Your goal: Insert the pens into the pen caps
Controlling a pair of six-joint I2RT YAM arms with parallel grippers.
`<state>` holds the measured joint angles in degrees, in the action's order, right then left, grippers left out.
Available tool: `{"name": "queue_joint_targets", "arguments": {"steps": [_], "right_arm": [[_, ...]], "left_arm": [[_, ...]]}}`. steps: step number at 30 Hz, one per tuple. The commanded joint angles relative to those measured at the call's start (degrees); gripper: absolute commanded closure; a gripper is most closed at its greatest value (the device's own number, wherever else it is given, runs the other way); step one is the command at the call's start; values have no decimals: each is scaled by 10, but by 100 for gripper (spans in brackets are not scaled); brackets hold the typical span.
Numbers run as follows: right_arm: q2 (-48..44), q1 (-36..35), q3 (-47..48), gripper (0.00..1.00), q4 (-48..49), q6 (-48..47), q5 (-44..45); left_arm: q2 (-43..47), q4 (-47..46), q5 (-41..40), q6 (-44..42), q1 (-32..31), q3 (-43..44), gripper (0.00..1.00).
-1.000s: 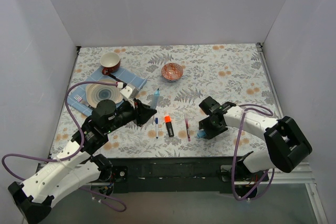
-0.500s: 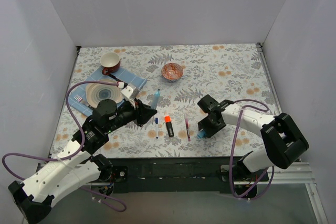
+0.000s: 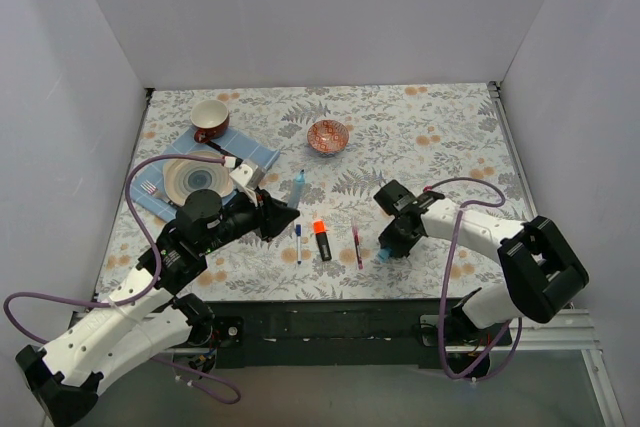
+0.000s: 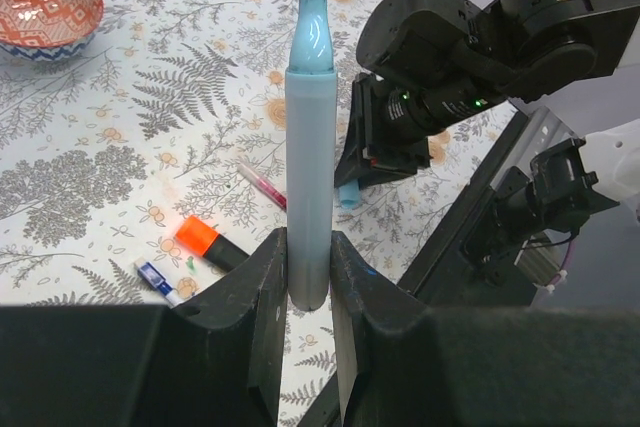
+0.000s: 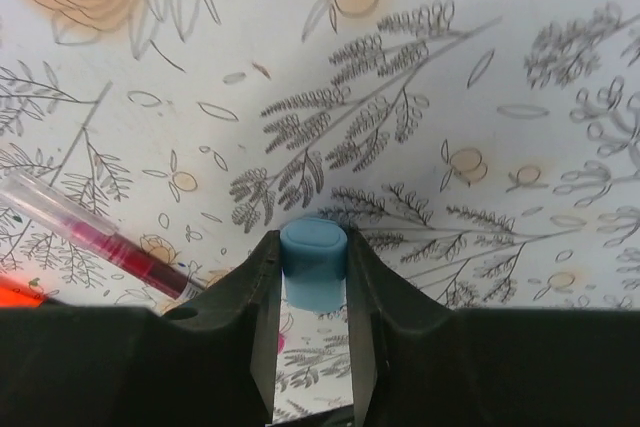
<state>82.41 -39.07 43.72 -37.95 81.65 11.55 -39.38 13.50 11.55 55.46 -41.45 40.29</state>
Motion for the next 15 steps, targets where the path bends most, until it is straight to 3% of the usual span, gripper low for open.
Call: {"name": "queue_joint_targets", "arguments": {"steps": [1, 6, 8, 15], "right_arm": [[-34, 2, 14, 99, 31, -97, 124], [-145, 1, -8, 99, 142, -239, 133], [-206, 1, -47, 99, 239, -326, 101], [-311, 3, -55, 99, 294, -390, 67]], "left_arm": [[1, -19, 37, 36, 1, 0, 100], [-26, -49, 75, 93, 1, -19, 100], [-36, -72, 101, 125, 1, -35, 100], [-61, -197, 136, 206, -16, -119, 100]]}}
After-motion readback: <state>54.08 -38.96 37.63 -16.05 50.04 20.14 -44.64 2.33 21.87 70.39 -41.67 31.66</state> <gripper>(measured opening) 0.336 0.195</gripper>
